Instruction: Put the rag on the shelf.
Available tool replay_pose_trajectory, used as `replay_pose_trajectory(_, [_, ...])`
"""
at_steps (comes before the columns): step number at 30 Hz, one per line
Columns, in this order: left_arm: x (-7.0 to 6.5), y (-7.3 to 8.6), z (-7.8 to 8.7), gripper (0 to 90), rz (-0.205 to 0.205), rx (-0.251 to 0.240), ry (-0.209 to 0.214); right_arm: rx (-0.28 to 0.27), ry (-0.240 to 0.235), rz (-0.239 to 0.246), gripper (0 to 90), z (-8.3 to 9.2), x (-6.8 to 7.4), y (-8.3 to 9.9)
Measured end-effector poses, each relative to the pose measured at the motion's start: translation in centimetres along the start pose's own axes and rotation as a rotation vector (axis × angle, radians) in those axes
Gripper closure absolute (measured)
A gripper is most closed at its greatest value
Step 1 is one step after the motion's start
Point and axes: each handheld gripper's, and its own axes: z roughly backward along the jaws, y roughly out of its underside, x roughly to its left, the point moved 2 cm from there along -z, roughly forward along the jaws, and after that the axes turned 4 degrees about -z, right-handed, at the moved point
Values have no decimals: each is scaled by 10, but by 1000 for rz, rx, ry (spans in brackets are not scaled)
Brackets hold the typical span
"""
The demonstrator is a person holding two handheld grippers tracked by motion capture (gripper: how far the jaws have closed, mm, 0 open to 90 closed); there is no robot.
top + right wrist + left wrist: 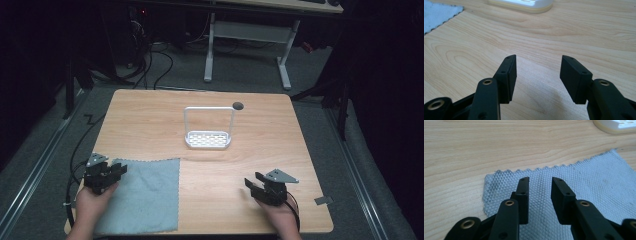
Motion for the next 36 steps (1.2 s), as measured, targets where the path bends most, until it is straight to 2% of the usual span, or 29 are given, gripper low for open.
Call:
replay_pose_trajectory(5, [-3,3,4,691,7,16,38,3,-7,9,476,1,0,1])
replay_pose_trajectory(6, [-4,3,4,746,-3,22,40,4,-9,12,477,1,1,2])
replay_pose_trajectory(7, [-6,4,5,746,-19,30,53,5,-12,16,476,2,1,1])
replay_pose_trajectory(8, [-9,4,6,807,-33,41,66,-1,-18,21,476,2,3,1])
replay_pose_trajectory(12, [-27,11,13,900,-103,92,79,-11,-37,44,491,2,9,-2])
replay_pose_trajectory(13, [-33,13,14,900,-117,102,82,-12,-40,38,493,1,10,-3])
replay_pose_trajectory(14, [-44,16,16,900,-134,117,88,-10,-44,38,494,0,10,-4])
replay_pose_trajectory(15, [-44,16,16,900,-134,117,88,-10,-44,38,494,0,10,-4])
replay_pose_trajectory(18, [-61,23,11,900,-182,169,90,-12,-60,46,492,-4,12,-8])
replay_pose_trajectory(22, [-78,21,4,900,-214,169,121,-16,-79,76,493,-6,18,-11])
replay_pose_trajectory(24, [-92,19,-3,900,-217,165,172,-13,-85,95,494,-4,22,-10])
replay_pose_trajectory(27, [-120,12,-16,900,-254,168,233,-20,-97,116,499,0,29,-8])
replay_pose_trajectory(28, [-141,5,-28,900,-275,169,272,-22,-105,123,502,4,33,-7])
replay_pose_trajectory(29, [-141,5,-28,900,-275,169,272,-22,-105,123,502,4,33,-7])
replay_pose_trajectory(31, [-161,0,-37,900,-327,172,292,-24,-112,128,505,6,38,-5])
replay_pose_trajectory(33, [-179,-5,-46,900,-355,172,318,-20,-127,133,510,8,45,-2])
replay_pose_trajectory(35, [-192,-8,-53,900,-373,169,346,-9,-147,148,515,10,56,2])
replay_pose_trajectory(36, [-200,-9,-56,900,-401,162,347,0,-167,168,521,10,66,5])
